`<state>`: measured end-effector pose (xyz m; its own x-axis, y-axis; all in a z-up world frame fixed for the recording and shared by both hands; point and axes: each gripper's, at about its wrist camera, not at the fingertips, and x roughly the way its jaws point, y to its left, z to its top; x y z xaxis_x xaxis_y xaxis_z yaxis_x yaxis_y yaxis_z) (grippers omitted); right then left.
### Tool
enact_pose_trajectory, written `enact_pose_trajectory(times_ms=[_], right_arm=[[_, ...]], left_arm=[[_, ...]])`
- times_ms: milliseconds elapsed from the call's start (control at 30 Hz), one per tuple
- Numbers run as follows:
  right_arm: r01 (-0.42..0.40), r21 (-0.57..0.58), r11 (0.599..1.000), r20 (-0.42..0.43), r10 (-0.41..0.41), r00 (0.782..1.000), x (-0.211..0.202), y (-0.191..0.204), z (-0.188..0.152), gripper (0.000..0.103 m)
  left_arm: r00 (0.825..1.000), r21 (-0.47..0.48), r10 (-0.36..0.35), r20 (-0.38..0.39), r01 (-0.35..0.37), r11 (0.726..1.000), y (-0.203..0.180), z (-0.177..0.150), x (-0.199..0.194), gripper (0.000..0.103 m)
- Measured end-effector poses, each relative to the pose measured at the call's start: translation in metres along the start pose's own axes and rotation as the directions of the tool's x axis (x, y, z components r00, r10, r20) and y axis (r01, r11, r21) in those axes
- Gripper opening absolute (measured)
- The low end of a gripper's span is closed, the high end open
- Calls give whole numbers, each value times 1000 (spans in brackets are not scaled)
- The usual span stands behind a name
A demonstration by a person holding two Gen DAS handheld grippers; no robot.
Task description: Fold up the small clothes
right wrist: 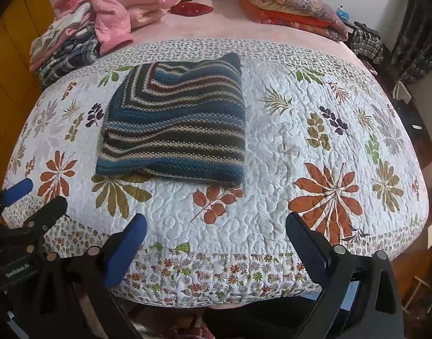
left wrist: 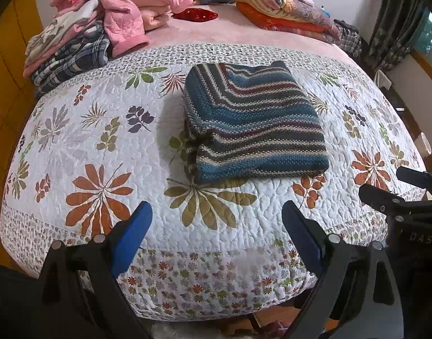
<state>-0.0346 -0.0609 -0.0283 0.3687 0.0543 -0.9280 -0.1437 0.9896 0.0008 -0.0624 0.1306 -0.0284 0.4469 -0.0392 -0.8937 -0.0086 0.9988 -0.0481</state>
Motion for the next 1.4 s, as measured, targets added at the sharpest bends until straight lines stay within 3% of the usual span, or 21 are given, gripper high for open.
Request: enact_pose_trajectory(times_ms=[267, 1400], right_arm=[[31, -11, 999, 6, -31, 1000, 0, 2, 1, 99], [19, 25, 1000, 11, -19, 1000, -2, -2, -2, 99]], left_arm=[[1000, 6, 1, 1, -1, 1000, -2, 1, 1, 92], [1000, 21, 9, -9, -9, 1000, -9, -1, 7, 92]])
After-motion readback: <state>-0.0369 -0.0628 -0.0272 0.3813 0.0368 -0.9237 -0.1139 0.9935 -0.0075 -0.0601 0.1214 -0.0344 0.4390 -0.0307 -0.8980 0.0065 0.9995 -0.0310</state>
